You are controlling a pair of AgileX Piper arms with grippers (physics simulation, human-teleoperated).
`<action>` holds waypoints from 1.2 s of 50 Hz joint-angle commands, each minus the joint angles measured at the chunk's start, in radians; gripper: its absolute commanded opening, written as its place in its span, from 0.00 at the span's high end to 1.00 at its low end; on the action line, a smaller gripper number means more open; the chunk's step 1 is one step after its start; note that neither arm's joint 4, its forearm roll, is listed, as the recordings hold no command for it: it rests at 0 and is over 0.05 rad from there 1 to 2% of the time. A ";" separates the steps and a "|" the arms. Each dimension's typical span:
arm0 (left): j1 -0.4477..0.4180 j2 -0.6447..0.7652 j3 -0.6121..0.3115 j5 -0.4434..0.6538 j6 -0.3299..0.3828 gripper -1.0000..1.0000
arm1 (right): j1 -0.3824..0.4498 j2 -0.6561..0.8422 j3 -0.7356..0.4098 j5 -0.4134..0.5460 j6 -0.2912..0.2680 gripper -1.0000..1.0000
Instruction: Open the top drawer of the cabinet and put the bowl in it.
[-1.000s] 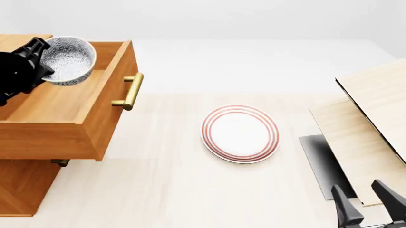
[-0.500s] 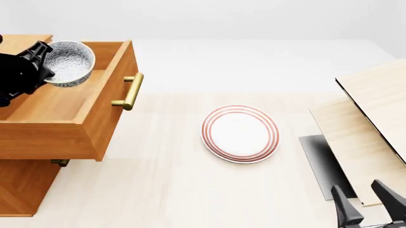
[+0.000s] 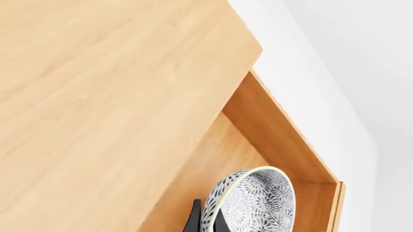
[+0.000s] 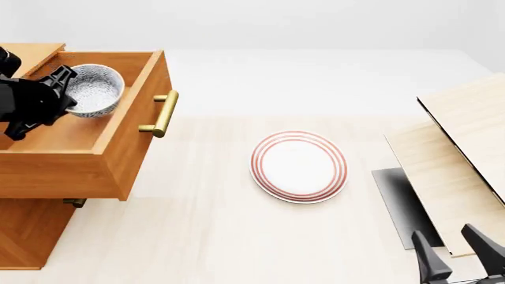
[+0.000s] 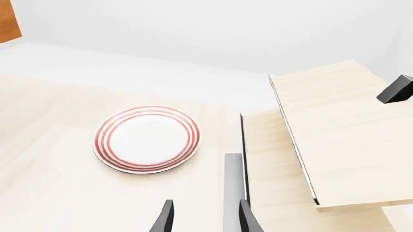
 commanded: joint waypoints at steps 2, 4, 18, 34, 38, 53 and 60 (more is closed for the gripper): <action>-0.003 0.035 0.011 -0.035 0.005 1.00 | 0.000 0.001 0.000 -0.001 -0.001 0.00; -0.004 0.038 0.010 -0.036 0.005 1.00 | 0.000 0.001 0.000 -0.001 -0.001 0.00; -0.002 0.030 0.013 -0.034 0.006 1.00 | 0.001 -0.004 0.000 0.006 -0.002 0.00; 0.011 -0.009 0.005 0.000 0.022 0.00 | 0.002 -0.002 0.000 0.006 -0.003 0.00; 0.010 -0.022 -0.003 0.016 0.028 0.00 | 0.002 -0.003 0.000 0.007 -0.003 0.00; 0.006 -0.074 -0.012 0.068 0.045 0.00 | 0.003 -0.003 0.000 0.008 -0.005 0.00; 0.009 -0.102 -0.028 0.102 0.057 0.00 | 0.003 -0.003 0.000 0.009 -0.006 0.00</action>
